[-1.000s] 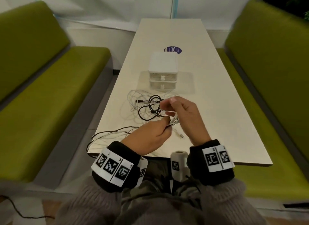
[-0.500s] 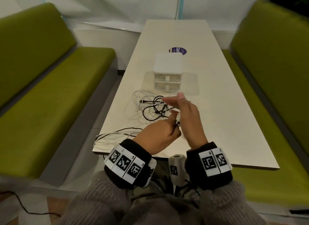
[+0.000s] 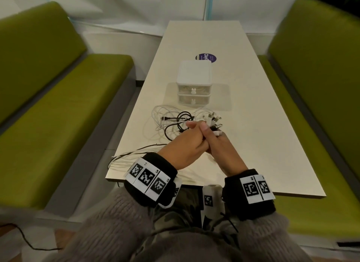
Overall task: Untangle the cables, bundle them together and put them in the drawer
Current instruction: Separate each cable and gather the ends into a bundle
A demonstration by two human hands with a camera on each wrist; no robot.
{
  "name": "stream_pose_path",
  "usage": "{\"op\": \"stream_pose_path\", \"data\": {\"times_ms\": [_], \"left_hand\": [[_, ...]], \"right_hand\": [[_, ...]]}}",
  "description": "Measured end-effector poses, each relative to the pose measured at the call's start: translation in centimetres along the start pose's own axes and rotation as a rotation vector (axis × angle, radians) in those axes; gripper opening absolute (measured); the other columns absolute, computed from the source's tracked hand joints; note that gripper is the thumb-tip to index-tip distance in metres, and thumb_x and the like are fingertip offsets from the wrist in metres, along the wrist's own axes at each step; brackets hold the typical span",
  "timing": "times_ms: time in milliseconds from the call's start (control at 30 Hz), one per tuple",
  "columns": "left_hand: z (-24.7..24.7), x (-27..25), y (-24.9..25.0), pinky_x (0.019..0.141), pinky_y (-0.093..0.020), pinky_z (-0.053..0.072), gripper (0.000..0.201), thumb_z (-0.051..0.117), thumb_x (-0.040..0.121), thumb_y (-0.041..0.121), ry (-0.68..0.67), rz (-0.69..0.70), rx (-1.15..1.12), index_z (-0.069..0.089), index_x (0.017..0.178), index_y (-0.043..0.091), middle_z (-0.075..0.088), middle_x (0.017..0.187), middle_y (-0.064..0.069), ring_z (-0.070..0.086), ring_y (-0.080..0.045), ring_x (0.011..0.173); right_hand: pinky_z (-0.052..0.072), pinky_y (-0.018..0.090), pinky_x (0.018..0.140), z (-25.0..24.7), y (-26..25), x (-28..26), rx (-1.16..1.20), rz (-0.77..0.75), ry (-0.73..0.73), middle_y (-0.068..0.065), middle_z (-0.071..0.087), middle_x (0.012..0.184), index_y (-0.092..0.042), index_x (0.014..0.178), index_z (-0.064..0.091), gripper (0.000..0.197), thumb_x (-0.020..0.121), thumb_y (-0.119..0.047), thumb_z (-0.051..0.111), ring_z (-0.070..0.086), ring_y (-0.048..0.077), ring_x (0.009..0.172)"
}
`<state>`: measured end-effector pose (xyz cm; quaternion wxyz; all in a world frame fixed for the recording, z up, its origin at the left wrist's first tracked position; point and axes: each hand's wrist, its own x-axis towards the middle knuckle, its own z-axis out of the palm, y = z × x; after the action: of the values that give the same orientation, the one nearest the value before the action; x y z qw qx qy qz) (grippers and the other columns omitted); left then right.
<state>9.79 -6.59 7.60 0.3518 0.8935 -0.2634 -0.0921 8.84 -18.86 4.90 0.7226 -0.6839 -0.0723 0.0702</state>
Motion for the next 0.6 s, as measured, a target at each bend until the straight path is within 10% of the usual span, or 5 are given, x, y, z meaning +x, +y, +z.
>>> {"op": "stream_pose_path", "data": {"times_ms": [300,400,500,600], "left_hand": [[1.3,1.5,0.4,0.086,-0.044,0.048,0.037,0.027,0.101,0.017,-0.123,-0.105,-0.032,0.022,0.132,-0.004,0.062,0.102,-0.022,0.061,-0.032,0.09],[1.8,1.7,0.2,0.074,-0.039,0.047,0.028,0.03,0.1,0.013,-0.129,-0.053,0.018,0.031,0.125,0.001,0.06,0.092,-0.017,0.057,-0.027,0.077],[2.3,1.0,-1.2,0.069,-0.032,0.035,0.01,0.035,0.101,0.019,-0.186,-0.092,0.082,0.037,0.101,0.01,0.053,0.089,-0.011,0.049,-0.024,0.079],[2.4,-0.2,-3.2,0.072,-0.031,0.035,0.02,0.035,0.101,0.023,-0.29,-0.201,0.105,0.041,0.107,0.006,0.056,0.1,-0.012,0.049,-0.023,0.086]], "right_hand": [[0.047,0.013,0.081,-0.1,2.0,0.5,-0.035,-0.081,0.392,-0.004,0.074,0.098,-0.009,0.103,0.074,0.038,0.102,-0.03,0.042,0.067,0.002,0.098],[0.052,0.02,0.085,0.0,1.7,0.8,0.119,-0.071,0.464,0.001,0.074,0.098,-0.002,0.098,0.071,0.041,0.103,-0.028,0.039,0.069,0.008,0.098],[0.056,0.031,0.08,-1.1,0.5,0.7,0.483,-0.045,0.509,0.0,0.071,0.07,-0.008,0.078,0.056,0.037,0.103,-0.027,0.036,0.07,0.015,0.07],[0.056,0.027,0.057,-2.2,0.0,0.5,0.632,-0.011,0.553,-0.005,0.04,0.048,-0.014,0.072,0.044,0.036,0.103,-0.031,0.037,0.039,0.009,0.041]]}}
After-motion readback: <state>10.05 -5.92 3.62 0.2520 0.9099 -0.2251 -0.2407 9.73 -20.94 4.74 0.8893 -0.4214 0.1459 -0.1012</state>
